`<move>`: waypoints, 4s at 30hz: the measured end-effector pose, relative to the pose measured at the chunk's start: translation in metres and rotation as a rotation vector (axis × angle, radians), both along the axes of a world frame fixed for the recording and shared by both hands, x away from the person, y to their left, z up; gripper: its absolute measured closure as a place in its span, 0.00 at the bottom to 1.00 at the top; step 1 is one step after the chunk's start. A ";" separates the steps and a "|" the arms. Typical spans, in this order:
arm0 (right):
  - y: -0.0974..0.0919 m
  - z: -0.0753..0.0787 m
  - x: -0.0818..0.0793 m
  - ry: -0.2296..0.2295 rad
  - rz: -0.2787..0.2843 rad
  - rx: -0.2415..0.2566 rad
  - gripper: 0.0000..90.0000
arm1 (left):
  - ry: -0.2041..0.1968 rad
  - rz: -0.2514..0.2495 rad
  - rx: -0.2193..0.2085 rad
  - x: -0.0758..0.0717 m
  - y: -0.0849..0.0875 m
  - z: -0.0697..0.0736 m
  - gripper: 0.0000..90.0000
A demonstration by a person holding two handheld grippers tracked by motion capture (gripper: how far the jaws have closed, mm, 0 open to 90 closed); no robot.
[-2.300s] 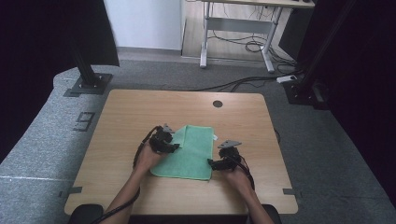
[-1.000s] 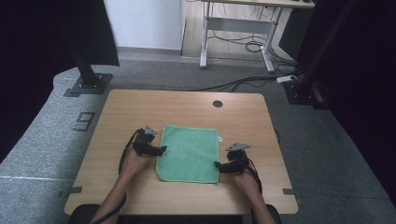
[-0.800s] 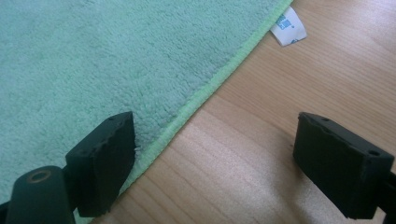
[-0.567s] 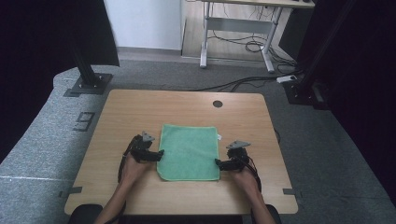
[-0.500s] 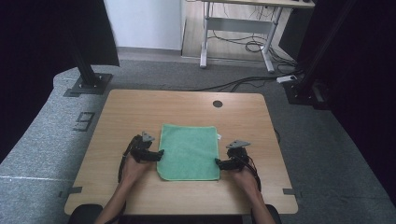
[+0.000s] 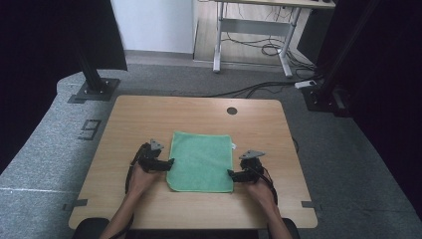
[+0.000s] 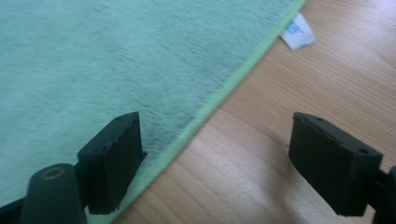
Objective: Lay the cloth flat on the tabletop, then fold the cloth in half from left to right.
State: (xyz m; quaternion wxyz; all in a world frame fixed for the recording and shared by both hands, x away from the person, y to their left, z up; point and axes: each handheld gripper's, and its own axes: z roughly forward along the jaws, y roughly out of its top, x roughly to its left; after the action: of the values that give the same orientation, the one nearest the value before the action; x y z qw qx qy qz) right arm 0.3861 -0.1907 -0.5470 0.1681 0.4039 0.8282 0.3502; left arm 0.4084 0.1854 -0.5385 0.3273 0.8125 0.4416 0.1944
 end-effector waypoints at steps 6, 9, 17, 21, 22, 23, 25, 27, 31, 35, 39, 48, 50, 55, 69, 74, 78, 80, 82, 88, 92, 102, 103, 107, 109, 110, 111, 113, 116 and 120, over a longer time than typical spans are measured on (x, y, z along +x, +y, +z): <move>-0.001 0.007 -0.005 -0.012 0.031 0.000 0.15 | -0.003 -0.038 -0.011 -0.020 0.008 0.015 0.03; -0.007 0.011 -0.007 -0.019 0.019 0.001 0.06 | 0.006 -0.049 -0.025 -0.031 0.018 0.017 0.01; -0.024 0.016 -0.018 -0.031 -0.025 0.008 0.00 | 0.022 -0.040 -0.034 -0.049 0.038 0.010 0.00; -0.034 0.013 -0.024 -0.026 -0.055 0.003 0.00 | 0.037 -0.026 -0.038 -0.055 0.046 0.001 0.00; -0.037 0.012 -0.027 -0.021 -0.064 0.008 0.00 | 0.037 -0.024 -0.040 -0.056 0.047 0.000 0.00; -0.039 0.011 -0.028 -0.019 -0.068 0.010 0.00 | 0.040 -0.022 -0.041 -0.057 0.048 -0.001 0.00; -0.043 0.008 -0.031 -0.012 -0.078 0.018 0.00 | 0.047 -0.022 -0.034 -0.058 0.048 -0.003 0.00; -0.048 0.006 -0.034 -0.008 -0.089 0.018 0.00 | 0.051 -0.025 -0.021 -0.059 0.048 -0.005 0.00; -0.056 0.000 -0.032 -0.004 -0.112 0.021 0.00 | 0.057 -0.033 0.008 -0.060 0.045 -0.009 0.00; -0.060 -0.007 -0.029 0.009 -0.111 0.028 0.00 | 0.057 -0.043 0.015 -0.060 0.043 -0.010 0.00; -0.059 -0.010 -0.028 0.006 -0.105 0.011 0.00 | 0.069 -0.041 0.007 -0.059 0.044 -0.010 0.00; -0.059 -0.010 -0.028 0.004 -0.107 0.006 0.00 | 0.069 -0.034 0.005 -0.059 0.044 -0.010 0.00; -0.059 -0.010 -0.028 0.004 -0.107 0.006 0.00 | 0.069 -0.034 0.005 -0.059 0.044 -0.010 0.00; -0.059 -0.010 -0.028 0.004 -0.108 0.006 0.00 | 0.070 -0.033 0.004 -0.059 0.044 -0.010 0.00; -0.047 0.005 -0.033 -0.013 -0.100 0.050 0.01 | 0.071 -0.031 0.006 -0.055 0.045 -0.010 0.00; -0.026 0.009 -0.039 -0.008 -0.045 0.063 0.01 | 0.075 -0.015 0.006 -0.053 0.044 -0.009 0.00; -0.008 0.007 -0.042 0.009 -0.006 0.058 0.01 | 0.069 -0.008 0.016 -0.051 0.044 -0.009 0.00; -0.002 0.006 -0.042 0.012 0.007 0.041 0.01 | 0.055 -0.002 0.019 -0.049 0.043 -0.006 0.00; 0.001 0.004 -0.043 0.013 0.008 0.015 0.01 | 0.040 0.001 0.012 -0.048 0.043 -0.002 0.00; 0.002 -0.001 -0.041 0.031 -0.003 -0.059 0.02 | 0.001 0.004 0.015 -0.039 0.037 0.010 0.00; 0.001 -0.002 -0.040 0.038 -0.008 -0.060 0.02 | -0.009 0.028 0.001 -0.025 0.034 0.018 0.00; -0.004 -0.002 -0.039 0.042 -0.019 -0.056 0.02 | 0.018 0.030 -0.001 0.023 0.001 0.010 0.00; -0.005 -0.002 -0.039 0.044 -0.021 -0.054 0.02 | 0.027 0.026 0.006 0.025 -0.002 0.006 0.00; -0.008 -0.002 -0.039 0.040 -0.022 -0.062 0.03 | 0.047 0.035 0.026 0.028 -0.007 -0.008 0.00; -0.010 -0.001 -0.039 0.034 -0.025 -0.069 0.03 | 0.050 0.049 0.013 0.026 -0.006 -0.010 0.00; -0.011 -0.001 -0.039 0.035 -0.026 -0.070 0.03 | 0.047 0.048 0.027 0.024 -0.006 -0.009 0.00; -0.012 -0.001 -0.039 0.036 -0.029 -0.069 0.03 | 0.045 0.046 0.041 0.023 -0.007 -0.008 0.00; -0.014 -0.001 -0.038 0.031 -0.034 -0.071 0.03 | 0.041 0.037 0.066 0.018 -0.009 -0.006 0.00; -0.018 -0.001 -0.037 0.018 -0.051 -0.085 0.03 | 0.049 0.022 0.072 0.009 -0.011 -0.005 0.01; -0.027 0.000 -0.034 0.011 -0.083 -0.090 0.03 | 0.070 0.000 0.043 -0.005 -0.014 -0.006 0.02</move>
State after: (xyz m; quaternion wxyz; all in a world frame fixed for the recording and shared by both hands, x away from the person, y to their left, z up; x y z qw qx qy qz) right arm 0.3522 -0.2172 -0.5475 0.1957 0.4319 0.8266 0.3031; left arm 0.4036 0.1717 -0.5447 0.2942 0.8255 0.4485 0.1753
